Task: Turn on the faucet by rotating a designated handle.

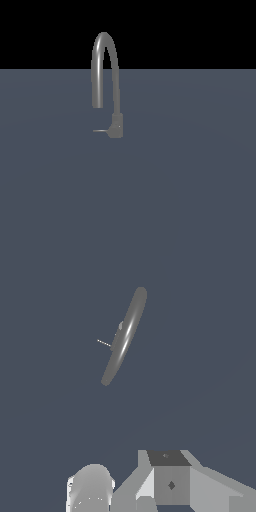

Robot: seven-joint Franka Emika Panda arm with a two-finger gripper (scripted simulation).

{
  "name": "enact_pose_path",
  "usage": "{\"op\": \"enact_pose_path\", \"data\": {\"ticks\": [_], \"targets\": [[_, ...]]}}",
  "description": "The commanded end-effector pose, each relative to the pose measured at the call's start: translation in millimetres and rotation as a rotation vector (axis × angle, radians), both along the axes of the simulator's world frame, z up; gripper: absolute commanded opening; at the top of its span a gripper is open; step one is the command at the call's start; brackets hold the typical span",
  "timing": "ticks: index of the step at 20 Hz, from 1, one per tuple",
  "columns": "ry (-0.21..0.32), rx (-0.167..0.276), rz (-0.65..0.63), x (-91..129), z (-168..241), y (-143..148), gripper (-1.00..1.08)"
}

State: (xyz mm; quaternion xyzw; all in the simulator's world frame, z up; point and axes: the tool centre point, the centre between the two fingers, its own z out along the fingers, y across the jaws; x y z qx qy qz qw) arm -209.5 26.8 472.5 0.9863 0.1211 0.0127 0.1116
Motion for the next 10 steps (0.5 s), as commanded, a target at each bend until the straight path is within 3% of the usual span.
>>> {"op": "enact_pose_path", "data": {"ticks": [1, 10], "targets": [[0.003, -0.07, 0.072, 12, -9, 10, -1.0], [0.015, -0.338, 0.342, 50, -50, 47, -1.0]]}}
